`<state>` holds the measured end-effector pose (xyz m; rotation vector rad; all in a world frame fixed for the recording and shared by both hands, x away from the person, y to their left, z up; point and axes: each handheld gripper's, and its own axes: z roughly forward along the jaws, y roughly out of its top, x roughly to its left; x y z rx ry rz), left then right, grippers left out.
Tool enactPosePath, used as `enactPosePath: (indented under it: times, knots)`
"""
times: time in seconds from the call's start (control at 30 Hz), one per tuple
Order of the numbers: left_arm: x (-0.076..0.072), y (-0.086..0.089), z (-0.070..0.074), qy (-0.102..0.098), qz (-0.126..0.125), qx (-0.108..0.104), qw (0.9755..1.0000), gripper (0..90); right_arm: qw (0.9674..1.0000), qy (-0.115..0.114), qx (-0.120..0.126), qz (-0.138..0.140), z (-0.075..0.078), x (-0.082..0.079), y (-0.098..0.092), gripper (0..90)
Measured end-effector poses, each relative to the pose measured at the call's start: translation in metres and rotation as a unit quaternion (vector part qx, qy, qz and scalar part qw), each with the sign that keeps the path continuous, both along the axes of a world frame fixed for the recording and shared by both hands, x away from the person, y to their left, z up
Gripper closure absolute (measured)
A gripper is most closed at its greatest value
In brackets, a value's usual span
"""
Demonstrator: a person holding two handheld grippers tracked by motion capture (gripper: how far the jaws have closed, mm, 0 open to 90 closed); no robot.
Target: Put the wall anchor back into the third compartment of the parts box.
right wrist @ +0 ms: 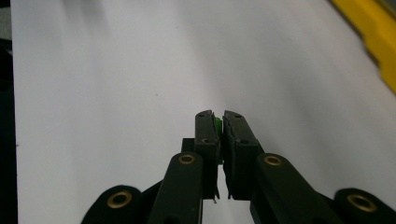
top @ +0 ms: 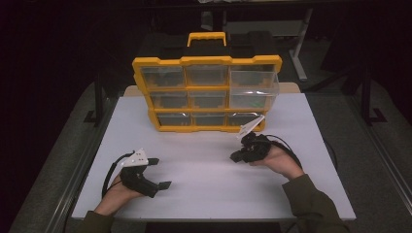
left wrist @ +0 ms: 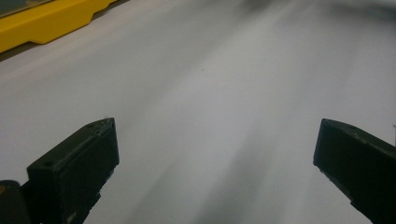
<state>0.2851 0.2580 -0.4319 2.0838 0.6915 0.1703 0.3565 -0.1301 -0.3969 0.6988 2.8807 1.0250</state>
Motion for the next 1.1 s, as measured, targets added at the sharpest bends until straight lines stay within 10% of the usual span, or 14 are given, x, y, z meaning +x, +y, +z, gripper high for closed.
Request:
enactPosePath:
  times: [0.63,1.1]
  knots:
    - [0.0,0.0,0.0,0.001,0.002,0.001,1.0,0.0,0.9991,-0.003,0.023,-0.037,0.04,0.0,-0.071,83.7]
    - [0.0,0.001,0.001,-0.004,-0.003,0.007,1.0,0.0,0.9982,-0.016,0.021,-0.054,0.102,0.006,-0.111,83.6]
